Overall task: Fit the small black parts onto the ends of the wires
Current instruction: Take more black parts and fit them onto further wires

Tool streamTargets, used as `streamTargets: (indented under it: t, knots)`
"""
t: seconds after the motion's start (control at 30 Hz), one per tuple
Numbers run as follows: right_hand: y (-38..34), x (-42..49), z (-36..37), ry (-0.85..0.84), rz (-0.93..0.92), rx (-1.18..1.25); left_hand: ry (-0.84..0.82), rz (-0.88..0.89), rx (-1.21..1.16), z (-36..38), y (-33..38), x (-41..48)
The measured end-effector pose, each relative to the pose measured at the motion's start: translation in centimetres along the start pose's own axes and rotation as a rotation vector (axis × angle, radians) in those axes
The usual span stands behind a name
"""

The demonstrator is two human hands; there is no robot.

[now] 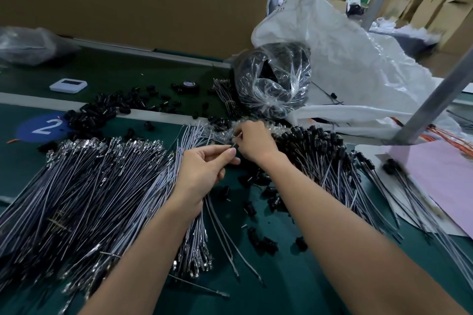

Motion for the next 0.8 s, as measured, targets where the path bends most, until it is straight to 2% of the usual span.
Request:
streamTargets:
  t: [0.17,0.33,0.53,0.8]
  knots:
    - [0.1,0.6,0.4,0.018,-0.005,0.022,-0.003,0.010,0.031,0.1,-0.2,0.0]
    - [1.0,0.0,-0.1,0.037,0.045,0.186,0.004,0.014,0.022,0.2,-0.2,0.0]
    - [2.2,-4.8,-2.2,0.264,0.023,0.682,0.002,0.083,0.080,0.2,-0.6,0.0]
    - [2.9,-7.6,-2.0,0.318,-0.056,0.708,-0.080,0.140,0.138,0.5,-0.6,-0.1]
Point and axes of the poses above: each hand's wrist, its own x-axis towards the middle knuckle, its own z-axis out of the palm, y = z × x, the point moved 1 cm from there along x, towards the middle knuckle, and after that the axes turned 9 degrees about y, right-handed, at the moved point
